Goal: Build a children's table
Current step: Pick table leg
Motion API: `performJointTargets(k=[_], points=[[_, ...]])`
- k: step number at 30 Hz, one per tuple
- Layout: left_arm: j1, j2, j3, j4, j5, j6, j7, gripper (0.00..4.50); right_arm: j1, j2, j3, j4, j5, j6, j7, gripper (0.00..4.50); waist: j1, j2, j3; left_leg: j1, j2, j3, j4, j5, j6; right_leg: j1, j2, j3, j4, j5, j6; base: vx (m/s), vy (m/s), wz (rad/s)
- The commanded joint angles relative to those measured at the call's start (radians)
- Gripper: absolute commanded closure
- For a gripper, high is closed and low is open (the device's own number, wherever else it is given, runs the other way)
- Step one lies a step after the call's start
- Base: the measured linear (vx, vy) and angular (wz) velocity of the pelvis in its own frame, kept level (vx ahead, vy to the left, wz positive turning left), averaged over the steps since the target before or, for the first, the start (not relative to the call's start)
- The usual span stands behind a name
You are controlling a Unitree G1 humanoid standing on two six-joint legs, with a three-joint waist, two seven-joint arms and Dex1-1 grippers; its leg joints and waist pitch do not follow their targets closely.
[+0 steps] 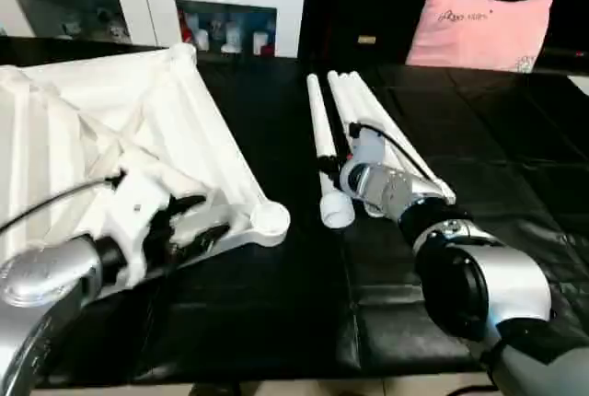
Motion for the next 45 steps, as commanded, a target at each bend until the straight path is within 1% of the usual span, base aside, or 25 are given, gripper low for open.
performJointTargets(k=[1,2,3,5,7,9,11,12,13,15,17,18,19,20,21,22,26,27,28,30,35,37,40,42,45], points=[[-0.02,-0.014,-0.017,0.019,0.007,0.018,0.021,1.45,-0.022,-0.02,-0.022,-0.015,0.025,-0.019,0.036,2.68,0.0,0.04,-0.084,0.033,0.045,-0.014,-0.069,-0.134,-0.08,0.034,-0.069,0.028,-0.049,0.15,-0.217,0.0,0.0,0.0],[-0.054,-0.035,-0.026,0.045,0.013,0.014,0.036,1.45,-0.032,-0.024,-0.034,-0.031,0.043,-0.029,0.087,2.68,0.002,0.049,-0.086,0.035,0.045,-0.014,-0.066,-0.134,-0.08,0.033,-0.069,0.028,-0.047,0.153,-0.218,0.0,0.0,0.0],[-0.083,-0.051,-0.036,0.068,0.02,0.005,0.047,1.45,-0.038,-0.029,-0.04,-0.045,0.054,-0.034,0.127,2.69,0.001,0.052,-0.087,0.035,0.044,-0.014,-0.064,-0.129,-0.076,0.033,-0.068,0.028,-0.047,0.164,-0.223,0.0,0.0,0.0],[-0.096,-0.059,-0.041,0.077,0.023,0.0,0.052,1.45,-0.041,-0.031,-0.042,-0.051,0.057,-0.034,0.141,2.69,0.0,0.045,-0.086,0.032,0.045,-0.015,-0.065,-0.125,-0.064,0.037,-0.069,0.027,-0.048,0.165,-0.234,0.0,0.0,0.0],[-0.138,-0.089,-0.058,0.113,0.033,-0.012,0.066,1.45,-0.042,-0.042,-0.045,-0.075,0.07,-0.03,0.193,2.69,-0.001,0.056,-0.085,0.033,0.046,-0.015,-0.065,-0.133,-0.058,0.036,-0.067,0.026,-0.052,0.148,-0.242,0.0,0.0,0.0],[-0.216,-0.159,-0.075,0.183,0.027,-0.029,0.088,1.28,-0.024,-0.063,-0.049,-0.144,0.105,-0.001,0.303,2.69,-0.001,0.058,-0.088,0.034,0.045,-0.014,-0.062,-0.141,-0.052,0.037,-0.069,0.028,-0.052,0.143,-0.252,0.0,0.0,0.0],[-0.247,-0.198,-0.066,0.21,0.007,-0.031,0.103,1.18,-0.005,-0.072,-0.045,-0.184,0.12,0.022,0.359,2.69,0.006,0.056,-0.09,0.038,0.047,-0.012,-0.06,-0.134,-0.038,0.037,-0.068,0.029,-0.054,0.162,-0.259,0.0,0.0,0.0],[-0.262,-0.218,-0.061,0.224,-0.004,-0.032,0.11,1.11,0.011,-0.076,-0.041,-0.212,0.129,0.038,0.393,2.69,0.006,0.055,-0.091,0.029,0.047,-0.016,-0.062,-0.109,-0.03,0.045,-0.072,0.027,-0.05,0.184,-0.266,0.0,0.0,0.0],[-0.273,-0.232,-0.057,0.234,-0.011,-0.034,0.113,1.08,0.024,-0.079,-0.035,-0.237,0.136,0.049,0.421,2.69,0.005,0.051,-0.092,0.029,0.046,-0.015,-0.06,-0.099,-0.02,0.045,-0.071,0.026,-0.05,0.196,-0.269,0.0,0.0,0.0],[-0.324,-0.302,-0.029,0.275,-0.06,-0.033,0.14,0.98,0.106,-0.089,-0.015,-0.386,0.187,0.124,0.534,2.69,0.006,0.051,-0.094,0.029,0.046,-0.015,-0.058,-0.077,-0.004,0.046,-0.072,0.026,-0.05,0.211,-0.275,0.0,0.0,0.0],[-0.343,-0.332,-0.012,0.285,-0.088,-0.025,0.154,0.76,0.151,-0.091,-0.004,-0.463,0.213,0.154,0.57,2.69,0.011,0.052,-0.095,0.031,0.047,-0.013,-0.055,-0.066,0.006,0.048,-0.072,0.027,-0.051,0.234,-0.275,0.0,0.0,0.0],[-0.376,-0.383,0.012,0.302,-0.132,-0.012,0.174,0.76,0.239,-0.095,0.007,-0.614,0.281,0.24,0.62,2.7,0.012,0.061,-0.094,0.03,0.045,-0.017,-0.056,-0.052,0.009,0.051,-0.067,0.025,-0.05,0.257,-0.268,0.0,0.0,0.0],[-0.384,-0.397,0.019,0.306,-0.143,-0.007,0.179,0.72,0.265,-0.096,0.01,-0.657,0.302,0.267,0.63,2.7,0.017,0.057,-0.096,0.032,0.05,-0.018,-0.056,-0.061,0.012,0.051,-0.071,0.025,-0.053,0.264,-0.269,0.0,0.0,0.0],[-0.396,-0.419,0.033,0.318,-0.169,0.003,0.186,0.48,0.306,-0.099,0.025,-0.723,0.323,0.288,0.647,2.7,0.018,0.061,-0.098,0.032,0.049,-0.02,-0.057,-0.067,0.01,0.052,-0.071,0.022,-0.052,0.252,-0.272,0.0,0.0,0.0],[-0.411,-0.447,0.049,0.337,-0.189,0.012,0.194,0.48,0.349,-0.102,0.04,-0.794,0.343,0.309,0.666,2.7,0.019,0.062,-0.096,0.031,0.047,-0.019,-0.056,-0.083,0.008,0.05,-0.072,0.024,-0.056,0.224,-0.272,0.0,0.0,0.0],[-0.424,-0.468,0.061,0.355,-0.205,0.018,0.201,0.39,0.382,-0.103,0.05,-0.848,0.36,0.322,0.679,2.7,0.021,0.055,-0.092,0.03,0.046,-0.017,-0.06,-0.104,0.008,0.052,-0.074,0.026,-0.066,0.182,-0.263,0.0,0.0,0.0],[-0.45,-0.513,0.078,0.394,-0.251,0.031,0.205,0.09,0.462,-0.1,0.055,-0.987,0.408,0.367,0.711,2.7,0.018,0.054,-0.089,0.03,0.047,-0.019,-0.064,-0.126,0.0,0.049,-0.077,0.027,-0.074,0.074,-0.252,0.0,0.0,0.0],[-0.478,-0.554,0.089,0.409,-0.307,0.063,0.214,0.09,0.508,-0.09,0.041,-1.089,0.472,0.415,0.71,2.7,0.013,0.048,-0.087,0.029,0.048,-0.018,-0.066,-0.133,-0.001,0.048,-0.077,0.029,-0.078,0.045,-0.248,0.0,0.0,0.0],[-0.488,-0.573,0.094,0.414,-0.337,0.08,0.215,0.0,0.535,-0.089,0.042,-1.137,0.502,0.433,0.718,2.7,0.02,0.06,-0.088,0.034,0.049,-0.019,-0.063,-0.134,-0.001,0.045,-0.08,0.03,-0.078,0.032,-0.248,0.0,0.0,0.0],[-0.503,-0.608,0.104,0.424,-0.383,0.105,0.221,0.0,0.587,-0.088,0.052,-1.222,0.541,0.461,0.729,2.7,0.023,0.056,-0.088,0.032,0.051,-0.021,-0.065,-0.128,0.003,0.045,-0.077,0.029,-0.08,0.038,-0.244,0.0,0.0,0.0],[-0.533,-0.656,0.128,0.444,-0.436,0.124,0.246,0.0,0.656,-0.09,0.068,-1.324,0.583,0.5,0.712,2.7,0.028,0.058,-0.089,0.029,0.048,-0.022,-0.063,-0.116,0.003,0.046,-0.078,0.027,-0.081,0.057,-0.238,0.0,0.0,0.0],[-0.554,-0.684,0.156,0.453,-0.496,0.134,0.263,0.0,0.683,-0.089,0.073,-1.368,0.597,0.516,0.704,2.7,0.028,0.063,-0.089,0.028,0.047,-0.023,-0.064,-0.116,0.001,0.047,-0.079,0.027,-0.083,0.045,-0.232,0.0,0.0,0.0],[-0.566,-0.701,0.172,0.446,-0.549,0.15,0.265,0.0,0.708,-0.093,0.084,-1.399,0.609,0.523,0.692,2.7,0.025,0.06,-0.089,0.025,0.045,-0.023,-0.064,-0.111,0.006,0.048,-0.078,0.027,-0.087,0.033,-0.227,0.0,0.0,0.0],[-0.569,-0.702,0.172,0.435,-0.57,0.162,0.258,0.0,0.723,-0.098,0.098,-1.422,0.612,0.527,0.691,2.7,0.027,0.065,-0.089,0.026,0.046,-0.023,-0.064,-0.113,0.003,0.046,-0.078,0.028,-0.088,0.013,-0.217,0.0,0.0,0.0],[-0.572,-0.707,0.173,0.436,-0.575,0.165,0.27,0.0,0.734,-0.102,0.109,-1.442,0.613,0.529,0.685,2.7,0.025,0.064,-0.088,0.025,0.047,-0.024,-0.067,-0.118,-0.002,0.046,-0.076,0.027,-0.09,0.005,-0.207,0.0,0.0,0.0]])
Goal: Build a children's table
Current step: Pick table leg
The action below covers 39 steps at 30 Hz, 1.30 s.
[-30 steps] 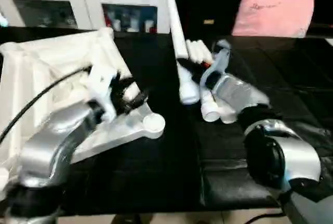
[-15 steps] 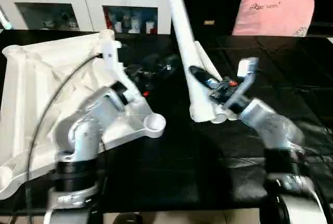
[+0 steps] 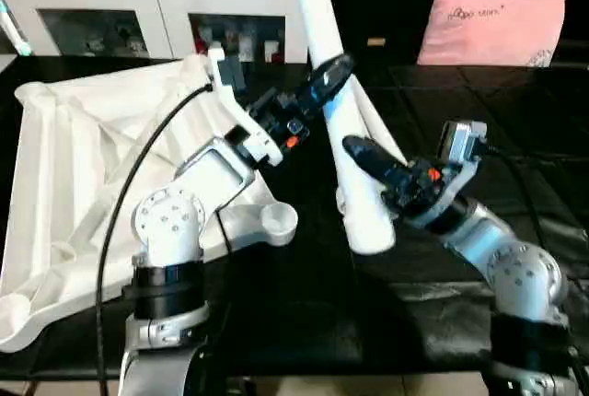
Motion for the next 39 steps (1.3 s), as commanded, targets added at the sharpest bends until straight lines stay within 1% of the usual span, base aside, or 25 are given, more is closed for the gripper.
performJointTargets(k=[1,3,4,5,7,8,10,11,12,13,14,15,17,18,19,20,21,22,24,27,30,31,34,37,39], points=[[-0.016,0.001,-0.01,-0.006,0.004,0.005,0.016,0.0,0.001,-0.012,0.009,-0.033,0.018,0.001,-0.013,2.7,0.002,0.005,-0.074,0.028,0.048,-0.024,-0.067,-0.134,-0.018,0.041,-0.074,0.032,-0.085,-0.012,-0.195,0.0,0.0,0.0],[-0.017,0.003,-0.015,-0.005,0.005,0.005,0.021,0.0,0.005,-0.015,0.015,-0.039,0.015,-0.003,-0.018,2.7,0.002,0.006,-0.073,0.029,0.048,-0.024,-0.068,-0.138,-0.024,0.04,-0.075,0.033,-0.086,-0.027,-0.188,0.0,0.0,0.0],[-0.017,0.003,-0.016,-0.005,0.004,0.006,0.023,0.28,0.006,-0.016,0.017,-0.041,0.015,-0.003,-0.019,2.7,0.001,0.005,-0.074,0.028,0.048,-0.024,-0.067,-0.136,-0.025,0.041,-0.075,0.033,-0.086,-0.027,-0.186,0.0,0.0,0.0],[-0.018,0.0,-0.013,-0.004,-0.007,0.011,0.029,0.34,0.008,-0.02,0.021,-0.045,0.014,-0.005,-0.02,2.7,0.002,0.004,-0.073,0.028,0.047,-0.023,-0.067,-0.134,-0.026,0.041,-0.075,0.033,-0.087,-0.026,-0.184,0.0,0.0,0.0],[-0.02,0.003,-0.017,-0.008,-0.006,0.012,0.042,0.4,0.013,-0.033,0.039,-0.056,-0.007,-0.015,-0.023,2.7,0.003,0.003,-0.073,0.028,0.048,-0.024,-0.068,-0.134,-0.029,0.04,-0.075,0.034,-0.087,-0.028,-0.177,0.0,0.0,0.0],[-0.023,0.006,-0.023,-0.01,0.0,0.021,0.064,0.55,0.015,-0.042,0.054,-0.061,-0.038,-0.034,-0.033,2.7,0.003,0.002,-0.074,0.028,0.048,-0.024,-0.067,-0.133,-0.029,0.041,-0.075,0.034,-0.087,-0.026,-0.175,0.0,0.0,0.0],[-0.025,0.007,-0.025,-0.011,0.001,0.028,0.076,0.79,0.014,-0.045,0.06,-0.063,-0.053,-0.044,-0.039,2.7,0.003,0.003,-0.073,0.028,0.048,-0.024,-0.068,-0.13,-0.035,0.04,-0.075,0.034,-0.086,-0.023,-0.17,0.0,0.0,0.0],[-0.026,0.013,-0.033,-0.013,0.016,0.029,0.082,0.85,0.014,-0.047,0.065,-0.064,-0.065,-0.052,-0.044,2.7,0.002,-0.001,-0.072,0.027,0.047,-0.023,-0.068,-0.132,-0.035,0.039,-0.074,0.034,-0.087,-0.029,-0.166,0.0,0.0,0.0],[-0.028,0.031,-0.075,-0.027,0.078,0.025,0.101,0.94,0.01,-0.051,0.09,-0.075,-0.117,-0.095,-0.065,2.7,0.004,0.001,-0.073,0.028,0.051,-0.026,-0.07,-0.132,-0.036,0.038,-0.076,0.034,-0.087,-0.038,-0.156,0.0,0.0,0.0],[-0.031,0.049,-0.117,-0.033,0.152,0.003,0.121,0.94,0.008,-0.054,0.108,-0.084,-0.143,-0.114,-0.071,2.7,0.003,0.0,-0.073,0.029,0.05,-0.025,-0.07,-0.128,-0.036,0.037,-0.073,0.035,-0.088,-0.038,-0.141,0.0,0.0,0.0],[-0.031,0.051,-0.124,-0.033,0.168,-0.004,0.129,1.08,0.008,-0.055,0.114,-0.087,-0.152,-0.121,-0.074,2.7,0.002,0.001,-0.073,0.029,0.052,-0.026,-0.071,-0.128,-0.035,0.037,-0.073,0.035,-0.088,-0.036,-0.134,0.0,0.0,0.0],[-0.033,0.056,-0.143,-0.032,0.21,-0.021,0.15,1.08,0.006,-0.058,0.132,-0.094,-0.176,-0.141,-0.081,2.7,0.002,0.003,-0.072,0.028,0.053,-0.028,-0.073,-0.136,-0.038,0.037,-0.074,0.035,-0.09,-0.045,-0.125,0.0,0.0,0.0],[-0.038,0.037,-0.155,-0.027,0.27,-0.05,0.228,1.31,0.006,-0.069,0.185,-0.112,-0.234,-0.181,-0.099,2.7,0.0,0.001,-0.071,0.028,0.052,-0.027,-0.072,-0.145,-0.046,0.038,-0.075,0.036,-0.091,-0.05,-0.123,0.0,0.0,0.0],[-0.045,0.002,-0.124,-0.026,0.256,-0.055,0.296,1.44,0.007,-0.076,0.23,-0.12,-0.289,-0.221,-0.114,2.7,-0.001,0.004,-0.071,0.026,0.05,-0.026,-0.07,-0.143,-0.054,0.04,-0.075,0.036,-0.09,-0.038,-0.125,0.0,0.0,0.0],[-0.048,-0.008,-0.115,-0.027,0.249,-0.055,0.314,1.44,0.007,-0.076,0.241,-0.122,-0.303,-0.232,-0.117,2.7,0.0,0.005,-0.072,0.026,0.05,-0.027,-0.069,-0.143,-0.06,0.04,-0.076,0.036,-0.089,-0.03,-0.13,0.0,0.0,0.0],[-0.057,-0.026,-0.093,-0.03,0.229,-0.051,0.348,1.5,0.005,-0.078,0.263,-0.124,-0.34,-0.26,-0.131,2.7,-0.001,0.003,-0.073,0.026,0.048,-0.026,-0.067,-0.137,-0.056,0.041,-0.074,0.036,-0.086,-0.008,-0.139,0.0,0.0,0.0],[-0.061,-0.033,-0.084,-0.031,0.22,-0.048,0.359,1.7,0.003,-0.079,0.273,-0.124,-0.358,-0.272,-0.138,2.7,-0.001,0.004,-0.074,0.025,0.047,-0.026,-0.065,-0.135,-0.053,0.04,-0.074,0.035,-0.087,0.003,-0.149,0.0,0.0,0.0],[-0.065,-0.041,-0.075,-0.031,0.211,-0.046,0.372,1.7,0.002,-0.08,0.284,-0.123,-0.377,-0.289,-0.142,2.7,-0.001,0.005,-0.073,0.026,0.045,-0.026,-0.066,-0.138,-0.044,0.04,-0.073,0.035,-0.088,0.0,-0.156,0.0,0.0,0.0],[-0.074,-0.068,-0.046,-0.027,0.186,-0.046,0.405,1.89,0.001,-0.082,0.303,-0.121,-0.41,-0.32,-0.15,2.7,-0.002,0.005,-0.073,0.026,0.046,-0.025,-0.064,-0.145,-0.041,0.039,-0.072,0.036,-0.088,0.0,-0.164,0.0,0.0,0.0],[-0.094,-0.096,-0.017,-0.012,0.177,-0.056,0.443,2.09,-0.003,-0.08,0.323,-0.107,-0.455,-0.38,-0.166,2.7,-0.003,0.006,-0.072,0.026,0.046,-0.027,-0.066,-0.156,-0.034,0.039,-0.07,0.035,-0.087,-0.008,-0.166,0.0,0.0,0.0],[-0.104,-0.105,-0.008,-0.012,0.172,-0.051,0.462,2.34,-0.007,-0.08,0.332,-0.097,-0.476,-0.407,-0.177,2.7,-0.004,0.007,-0.071,0.027,0.047,-0.027,-0.066,-0.165,-0.028,0.038,-0.07,0.036,-0.089,-0.018,-0.164,0.0,0.0,0.0],[-0.107,-0.109,-0.003,-0.012,0.166,-0.048,0.471,2.34,-0.009,-0.081,0.335,-0.093,-0.483,-0.414,-0.179,2.7,-0.004,0.007,-0.072,0.027,0.048,-0.027,-0.067,-0.165,-0.031,0.037,-0.069,0.035,-0.088,-0.013,-0.165,0.0,0.0,0.0],[-0.111,-0.109,-0.01,-0.016,0.171,-0.043,0.475,2.61,-0.015,-0.083,0.342,-0.083,-0.503,-0.437,-0.181,2.7,-0.004,0.006,-0.071,0.027,0.046,-0.026,-0.066,-0.163,-0.028,0.038,-0.069,0.036,-0.088,-0.004,-0.168,0.0,0.0,0.0],[-0.109,-0.116,-0.014,-0.022,0.158,-0.035,0.493,2.72,-0.016,-0.081,0.347,-0.072,-0.518,-0.462,-0.181,2.7,-0.004,0.003,-0.072,0.025,0.046,-0.026,-0.065,-0.153,-0.02,0.039,-0.069,0.036,-0.086,0.016,-0.17,0.0,0.0,0.0],[-0.107,-0.116,-0.015,-0.024,0.15,-0.034,0.502,2.74,-0.017,-0.081,0.357,-0.065,-0.531,-0.478,-0.185,2.7,-0.003,0.004,-0.072,0.025,0.046,-0.026,-0.065,-0.15,-0.018,0.04,-0.069,0.035,-0.085,0.019,-0.173,0.0,0.0,0.0]])
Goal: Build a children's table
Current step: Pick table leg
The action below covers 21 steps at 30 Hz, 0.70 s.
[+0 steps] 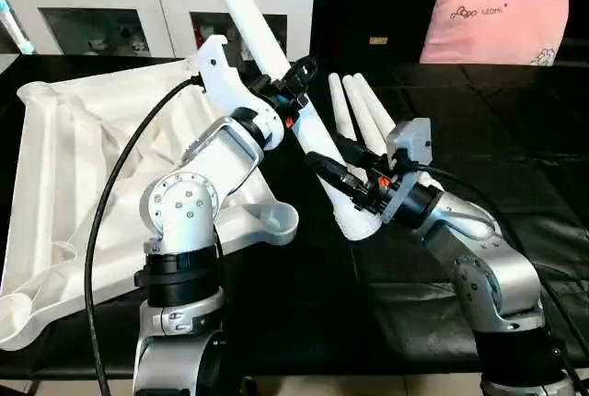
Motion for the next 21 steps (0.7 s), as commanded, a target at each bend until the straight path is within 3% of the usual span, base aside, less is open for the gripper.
performJointTargets(k=[1,7,9,10,11,12,14,15,17,18,21], points=[[-0.04,-0.059,-0.015,-0.008,-0.018,0.01,0.026,2.74,-0.028,-0.003,0.028,-0.005,-0.027,-0.031,0.004,2.7,-0.001,0.003,-0.072,0.026,0.046,-0.026,-0.062,-0.152,-0.016,0.04,-0.07,0.035,-0.084,0.013,-0.177,0.0,0.0,0.0],[-0.051,-0.036,-0.018,0.01,0.013,-0.017,0.024,2.75,-0.04,-0.001,0.041,0.019,-0.042,-0.052,-0.005,2.7,-0.003,0.003,-0.072,0.028,0.047,-0.026,-0.063,-0.158,-0.015,0.039,-0.069,0.035,-0.085,-0.003,-0.175,0.0,0.0,0.0],[-0.065,0.032,-0.053,0.035,0.078,-0.045,-0.02,2.75,-0.043,0.005,0.033,0.03,-0.022,-0.038,0.0,2.7,-0.003,0.001,-0.071,0.029,0.045,-0.025,-0.064,-0.161,-0.009,0.036,-0.068,0.036,-0.087,-0.02,-0.165,0.0,0.0,0.0],[-0.071,0.05,-0.06,0.044,0.094,-0.054,-0.032,2.75,-0.044,0.005,0.029,0.032,-0.017,-0.033,0.002,2.14,-0.002,0.001,-0.071,0.03,0.047,-0.025,-0.064,-0.161,-0.01,0.035,-0.07,0.037,-0.087,-0.029,-0.161,0.0,0.0,0.0],[-0.071,0.05,-0.06,0.044,0.094,-0.054,-0.032,2.75,-0.044,0.005,0.029,0.032,-0.017,-0.033,0.002,2.0,-0.001,0.002,-0.071,0.029,0.048,-0.026,-0.064,-0.158,-0.012,0.036,-0.071,0.037,-0.086,-0.028,-0.16,0.0,0.0,0.0],[-0.099,0.119,-0.069,0.072,0.12,-0.08,-0.088,2.75,-0.044,0.004,0.01,0.03,0.019,-0.015,0.019,2.0,0.0,0.004,-0.073,0.028,0.047,-0.027,-0.064,-0.147,-0.015,0.037,-0.07,0.036,-0.084,-0.007,-0.16,0.0,0.0,0.0],[-0.106,0.148,-0.081,0.079,0.131,-0.084,-0.119,2.75,-0.042,-0.001,0.004,0.024,0.033,-0.007,0.029,1.94,-0.001,0.006,-0.075,0.027,0.044,-0.028,-0.063,-0.139,-0.012,0.039,-0.067,0.035,-0.081,0.015,-0.152,0.0,0.0,0.0],[-0.112,0.185,-0.098,0.087,0.144,-0.086,-0.164,2.75,-0.039,-0.014,-0.002,0.007,0.056,0.011,0.048,1.65,-0.004,0.005,-0.076,0.026,0.044,-0.029,-0.064,-0.134,-0.012,0.042,-0.069,0.035,-0.079,0.033,-0.152,0.0,0.0,0.0],[-0.112,0.185,-0.098,0.087,0.144,-0.086,-0.164,2.75,-0.039,-0.014,-0.002,0.007,0.056,0.011,0.048,1.56,-0.007,0.007,-0.077,0.027,0.044,-0.028,-0.062,-0.122,-0.011,0.042,-0.069,0.034,-0.075,0.056,-0.16,0.0,0.0,0.0],[-0.122,0.225,-0.113,0.1,0.149,-0.087,-0.23,2.75,-0.035,-0.047,-0.008,-0.028,0.102,0.054,0.092,1.52,-0.007,0.004,-0.076,0.027,0.042,-0.026,-0.061,-0.11,-0.005,0.044,-0.067,0.033,-0.075,0.078,-0.177,0.0,0.0,0.0],[-0.132,0.264,-0.133,0.112,0.152,-0.087,-0.306,2.75,-0.04,-0.084,-0.015,-0.051,0.142,0.104,0.131,1.17,-0.002,0.006,-0.077,0.028,0.046,-0.025,-0.059,-0.099,0.005,0.041,-0.068,0.034,-0.07,0.098,-0.191,0.0,0.0,0.0]])
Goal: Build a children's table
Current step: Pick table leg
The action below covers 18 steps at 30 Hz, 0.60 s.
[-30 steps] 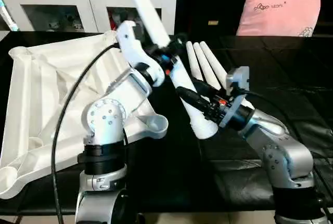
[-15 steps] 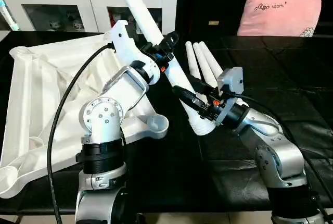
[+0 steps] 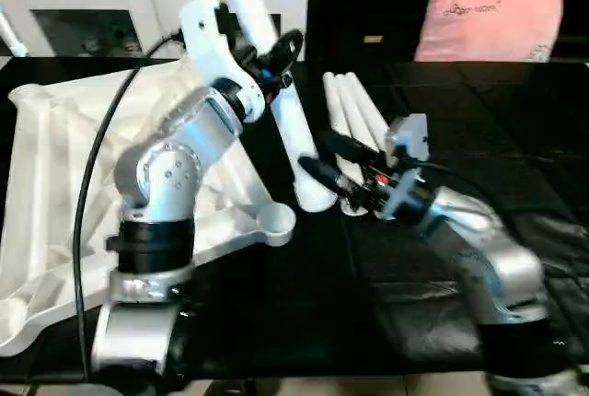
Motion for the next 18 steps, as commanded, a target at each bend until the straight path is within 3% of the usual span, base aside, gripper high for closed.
performJointTargets(k=[1,4,5,7,10,18], points=[[-0.027,0.017,-0.023,0.004,-0.005,0.005,-0.058,2.75,-0.013,-0.025,-0.014,-0.023,0.034,0.047,0.028,1.17,0.001,-0.001,-0.076,0.031,0.046,-0.023,-0.059,-0.108,0.005,0.042,-0.069,0.034,-0.073,0.078,-0.196,0.0,0.0,0.0],[-0.03,0.049,-0.041,-0.01,-0.034,0.034,-0.13,2.75,-0.042,-0.056,-0.04,-0.015,0.068,0.1,0.038,0.82,0.004,0.001,-0.074,0.032,0.046,-0.022,-0.06,-0.126,-0.01,0.04,-0.072,0.034,-0.074,0.019,-0.207,0.0,0.0,0.0],[-0.031,0.061,-0.046,-0.019,-0.056,0.06,-0.163,2.75,-0.062,-0.067,-0.063,-0.003,0.099,0.137,0.04,0.82,0.004,-0.006,-0.074,0.032,0.046,-0.02,-0.061,-0.129,-0.01,0.04,-0.072,0.035,-0.075,0.01,-0.208,0.0,0.0,0.0],[-0.033,0.081,-0.057,-0.032,-0.077,0.086,-0.214,2.75,-0.087,-0.085,-0.09,0.014,0.136,0.177,0.049,0.71,0.006,-0.002,-0.074,0.033,0.046,-0.02,-0.06,-0.124,-0.014,0.039,-0.073,0.034,-0.073,-0.01,-0.212,0.0,0.0,0.0],[-0.041,0.102,-0.076,-0.039,-0.085,0.105,-0.259,2.75,-0.108,-0.108,-0.105,0.038,0.166,0.216,0.068,0.32,0.006,-0.007,-0.076,0.031,0.045,-0.019,-0.058,-0.097,-0.006,0.04,-0.073,0.034,-0.071,0.015,-0.216,0.0,0.0,0.0],[-0.082,0.121,-0.089,-0.05,-0.151,0.161,-0.378,2.75,-0.139,-0.186,-0.054,0.076,0.179,0.301,0.165,0.29,0.01,-0.012,-0.077,0.028,0.043,-0.015,-0.053,-0.069,0.012,0.044,-0.073,0.033,-0.067,0.049,-0.234,0.0,0.0,0.0]])
